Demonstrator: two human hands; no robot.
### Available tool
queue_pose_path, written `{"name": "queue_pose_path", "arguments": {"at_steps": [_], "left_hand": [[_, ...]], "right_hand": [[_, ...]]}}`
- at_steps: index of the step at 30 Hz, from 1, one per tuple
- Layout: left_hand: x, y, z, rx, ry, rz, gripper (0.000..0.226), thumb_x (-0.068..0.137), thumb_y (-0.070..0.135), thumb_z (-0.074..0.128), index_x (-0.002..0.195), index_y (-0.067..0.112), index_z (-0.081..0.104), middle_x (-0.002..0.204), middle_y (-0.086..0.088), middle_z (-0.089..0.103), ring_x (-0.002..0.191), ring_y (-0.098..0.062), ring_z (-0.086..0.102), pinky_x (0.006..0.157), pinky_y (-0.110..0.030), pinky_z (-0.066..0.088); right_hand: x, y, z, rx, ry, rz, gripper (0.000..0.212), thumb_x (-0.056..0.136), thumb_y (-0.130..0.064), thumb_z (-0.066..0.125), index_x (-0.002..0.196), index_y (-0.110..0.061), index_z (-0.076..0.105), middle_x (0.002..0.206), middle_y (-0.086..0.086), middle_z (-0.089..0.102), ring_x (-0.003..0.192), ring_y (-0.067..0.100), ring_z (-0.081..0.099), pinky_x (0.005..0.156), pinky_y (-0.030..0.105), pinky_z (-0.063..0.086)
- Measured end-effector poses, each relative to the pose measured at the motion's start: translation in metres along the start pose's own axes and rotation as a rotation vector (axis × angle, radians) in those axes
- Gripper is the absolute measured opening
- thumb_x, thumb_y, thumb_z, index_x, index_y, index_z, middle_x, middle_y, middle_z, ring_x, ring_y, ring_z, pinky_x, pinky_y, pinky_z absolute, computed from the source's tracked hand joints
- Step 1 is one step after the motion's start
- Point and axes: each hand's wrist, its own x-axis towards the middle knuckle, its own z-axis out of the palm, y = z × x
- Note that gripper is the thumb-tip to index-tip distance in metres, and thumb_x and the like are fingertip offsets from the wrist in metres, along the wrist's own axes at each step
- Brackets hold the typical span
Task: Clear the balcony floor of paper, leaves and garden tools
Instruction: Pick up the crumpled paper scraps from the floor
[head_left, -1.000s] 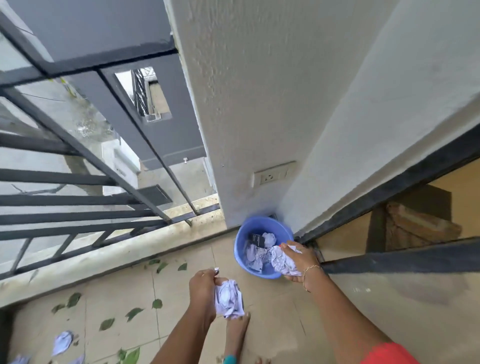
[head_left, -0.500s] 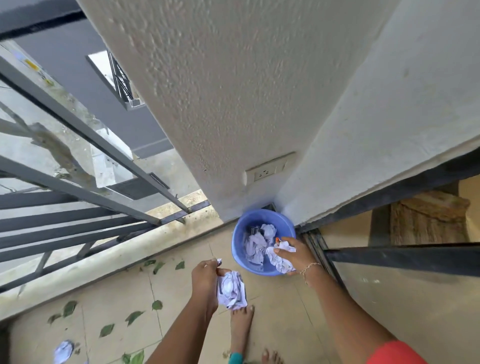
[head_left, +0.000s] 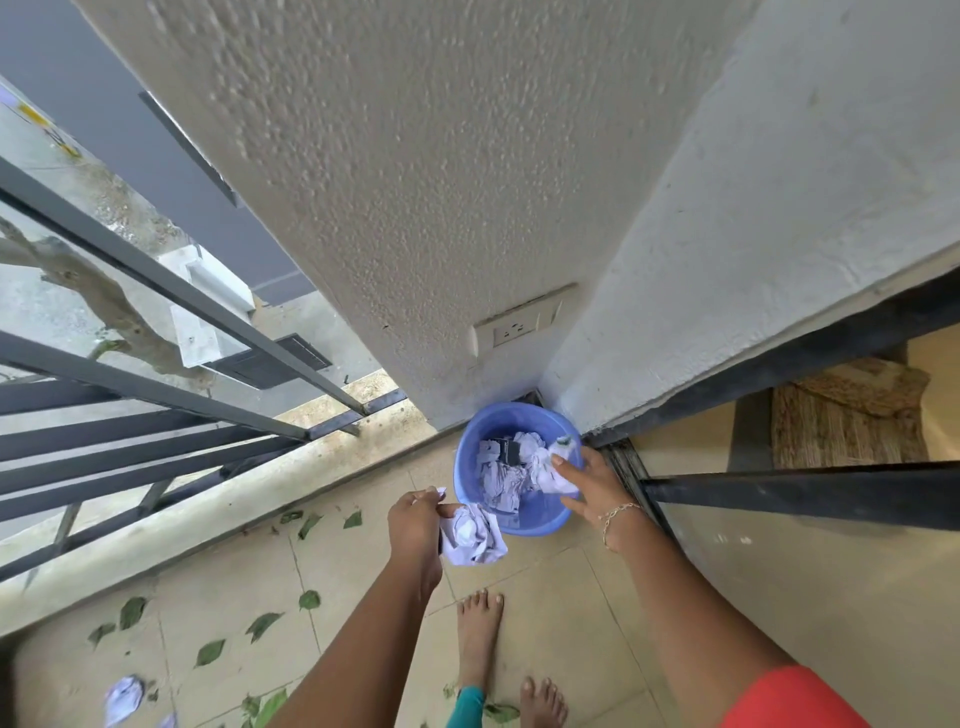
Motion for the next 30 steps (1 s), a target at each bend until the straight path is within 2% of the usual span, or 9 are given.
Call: {"name": "queue_pose_path", "arguments": {"at_steps": [4,8,14,17,19,22,25,27,30], "left_hand": [[0.002,0.001,0.009,0.002,0.026,-0.012,0.019,0.091,0.004,0.051,0.072,0.006,0.054,0.076,-0.019,0.058,0.073,-0.032,0.055,0.074,-0.044,0.047],[0.009,-0.001,0.022,-0.016,0.025,-0.029,0.018,0.092,0.004,0.049,0.074,0.004,0.051,0.071,-0.017,0.056,0.063,-0.027,0.05,0.06,-0.031,0.039],[0.014,0.007,0.049,-0.056,0.017,-0.047,0.021,0.093,0.003,0.048,0.072,0.006,0.05,0.064,-0.015,0.052,0.055,-0.024,0.047,0.055,-0.029,0.041],[0.017,0.009,0.058,-0.051,-0.087,-0.08,0.014,0.094,0.014,0.052,0.093,0.0,0.055,0.071,-0.015,0.053,0.058,-0.024,0.05,0.052,-0.03,0.048],[0.014,0.009,0.062,-0.02,-0.166,-0.11,0.029,0.095,0.026,0.053,0.111,0.001,0.052,0.084,-0.013,0.052,0.07,-0.024,0.053,0.06,-0.033,0.051],[0.009,0.006,0.061,0.049,-0.238,-0.128,0.047,0.095,0.035,0.052,0.128,0.001,0.044,0.105,-0.012,0.05,0.099,-0.031,0.05,0.088,-0.042,0.047],[0.005,-0.001,0.057,0.07,-0.276,-0.131,0.056,0.096,0.036,0.049,0.139,0.003,0.036,0.141,-0.015,0.04,0.128,-0.033,0.041,0.101,-0.045,0.04],[-0.004,-0.002,0.053,0.087,-0.299,-0.113,0.052,0.097,0.037,0.045,0.138,0.005,0.039,0.142,-0.012,0.041,0.123,-0.029,0.045,0.099,-0.042,0.041],[-0.025,-0.003,0.044,0.171,-0.358,-0.041,0.039,0.099,0.038,0.04,0.125,0.011,0.052,0.117,-0.003,0.054,0.097,-0.018,0.051,0.085,-0.034,0.041]], "right_hand": [[-0.008,-0.003,-0.006,0.056,0.051,-0.004,0.061,0.09,-0.022,0.06,0.142,-0.013,0.031,0.146,0.005,0.035,0.129,0.02,0.04,0.105,0.04,0.038],[-0.023,0.004,-0.017,0.065,0.077,0.003,0.052,0.091,-0.023,0.057,0.138,-0.014,0.035,0.143,0.008,0.039,0.128,0.022,0.04,0.104,0.042,0.037],[-0.037,0.02,-0.028,0.067,0.106,0.036,0.053,0.091,-0.026,0.057,0.138,-0.013,0.035,0.14,0.009,0.043,0.124,0.028,0.044,0.101,0.044,0.041],[-0.041,0.023,-0.031,0.081,0.108,0.037,0.054,0.091,-0.026,0.057,0.138,-0.013,0.035,0.137,0.01,0.045,0.123,0.027,0.045,0.103,0.046,0.04],[-0.043,0.024,-0.033,0.086,0.11,0.041,0.053,0.091,-0.026,0.057,0.138,-0.013,0.036,0.137,0.01,0.046,0.123,0.027,0.045,0.103,0.046,0.04],[-0.047,0.025,-0.032,0.072,0.104,0.035,0.048,0.091,-0.027,0.057,0.135,-0.015,0.039,0.131,0.01,0.049,0.114,0.025,0.049,0.097,0.042,0.044],[-0.053,0.024,-0.032,0.052,0.078,0.03,0.043,0.091,-0.028,0.056,0.131,-0.017,0.042,0.121,0.005,0.051,0.109,0.022,0.05,0.095,0.041,0.044],[-0.059,0.022,-0.031,0.015,0.061,0.017,0.038,0.091,-0.027,0.056,0.126,-0.017,0.045,0.119,0.004,0.052,0.107,0.022,0.051,0.095,0.042,0.045],[-0.071,0.021,-0.025,-0.123,0.064,-0.037,0.037,0.091,-0.025,0.058,0.125,-0.012,0.048,0.119,0.006,0.051,0.102,0.02,0.052,0.09,0.041,0.047]]}}
